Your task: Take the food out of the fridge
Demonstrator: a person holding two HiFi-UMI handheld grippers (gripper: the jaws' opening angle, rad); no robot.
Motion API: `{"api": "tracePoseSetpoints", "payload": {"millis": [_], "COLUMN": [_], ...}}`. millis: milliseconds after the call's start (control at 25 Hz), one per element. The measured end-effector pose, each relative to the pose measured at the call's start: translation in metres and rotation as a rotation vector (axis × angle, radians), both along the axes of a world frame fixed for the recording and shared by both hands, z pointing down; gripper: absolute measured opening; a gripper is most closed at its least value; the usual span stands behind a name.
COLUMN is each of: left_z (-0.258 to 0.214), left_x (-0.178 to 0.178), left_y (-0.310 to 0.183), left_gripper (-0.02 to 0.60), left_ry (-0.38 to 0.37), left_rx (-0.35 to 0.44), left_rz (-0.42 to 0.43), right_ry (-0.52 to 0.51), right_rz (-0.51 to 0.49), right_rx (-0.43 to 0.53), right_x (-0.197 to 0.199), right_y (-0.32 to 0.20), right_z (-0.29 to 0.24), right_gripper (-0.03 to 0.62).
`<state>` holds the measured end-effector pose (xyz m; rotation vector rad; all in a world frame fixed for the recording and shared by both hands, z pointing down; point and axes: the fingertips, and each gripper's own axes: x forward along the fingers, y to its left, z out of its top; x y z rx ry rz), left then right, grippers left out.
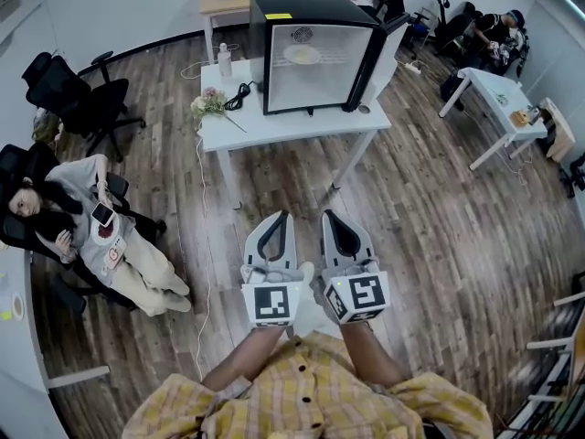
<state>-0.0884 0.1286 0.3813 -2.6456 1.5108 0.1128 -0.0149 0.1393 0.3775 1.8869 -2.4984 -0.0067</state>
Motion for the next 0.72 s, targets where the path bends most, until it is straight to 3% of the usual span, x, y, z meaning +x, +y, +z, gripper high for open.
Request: {"api": "tracePoseSetpoints", "payload": {"millis": [400,720], "left_z": [0.01,0.008], "left_x": [0.031,0.057], "left_y": [-0.06,-0.148], "left_gripper": [0.008,0.008], "left_ry": [-0.021,-0.024], "left_rx": [-0.017,-0.008], "left_rz": [0.002,-0.024], "right_ry": [-0.007,-0.011], "right_rz": [0.018,-0.03], "right_rx": [-0.029,0.001], "right_x": [0.033,0.054], "right_y": [-0.059,-0.147], "right_z": [0.017,0.01], "right_gripper": [0.006,0.006]}}
